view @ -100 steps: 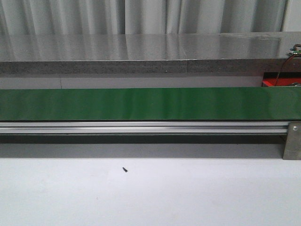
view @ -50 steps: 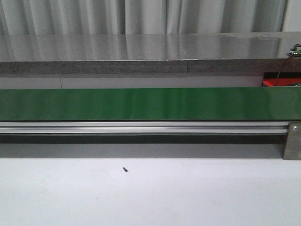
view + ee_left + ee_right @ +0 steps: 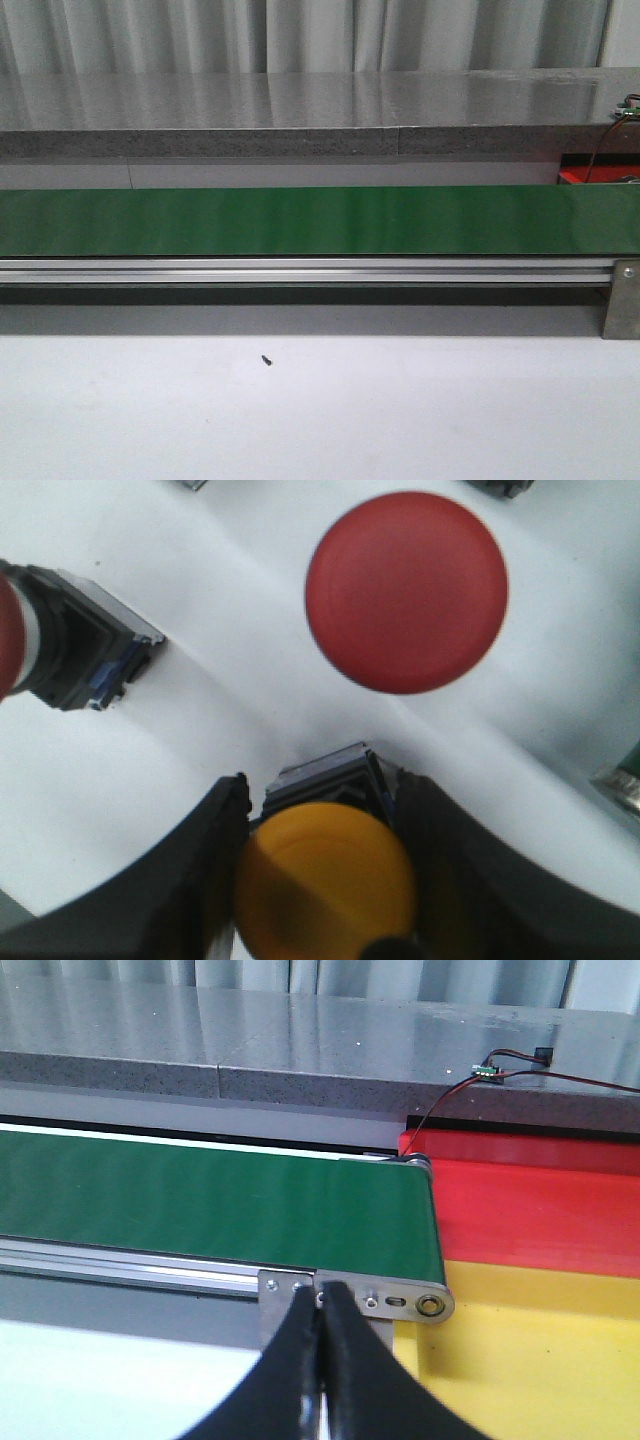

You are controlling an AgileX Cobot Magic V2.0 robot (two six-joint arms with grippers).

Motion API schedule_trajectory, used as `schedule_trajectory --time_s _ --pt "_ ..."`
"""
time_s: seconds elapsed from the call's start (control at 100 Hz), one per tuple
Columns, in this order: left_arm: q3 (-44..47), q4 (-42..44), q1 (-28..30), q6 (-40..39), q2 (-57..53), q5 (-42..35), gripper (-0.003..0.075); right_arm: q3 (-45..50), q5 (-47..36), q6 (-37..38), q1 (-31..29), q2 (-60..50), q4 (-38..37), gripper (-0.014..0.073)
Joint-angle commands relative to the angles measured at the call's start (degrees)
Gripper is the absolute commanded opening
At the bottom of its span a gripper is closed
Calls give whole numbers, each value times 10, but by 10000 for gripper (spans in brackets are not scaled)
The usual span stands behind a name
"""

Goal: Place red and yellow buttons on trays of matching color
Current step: 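Close the left gripper on the yellow button and lift it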

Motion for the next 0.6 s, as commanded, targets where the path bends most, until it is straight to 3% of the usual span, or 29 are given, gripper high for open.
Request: schedule_trajectory --time_s 0.0,0.2,0.59 --pt "-17 5 -3 -1 -30 7 48 -11 -48 -1 1 -10 -4 -67" --pt "-17 5 -3 -1 -74 32 -19 -11 -48 -1 1 -10 -4 -67" --pt "-22 1 -32 23 -194 77 -19 -11 -48 -1 1 -10 -4 -67"
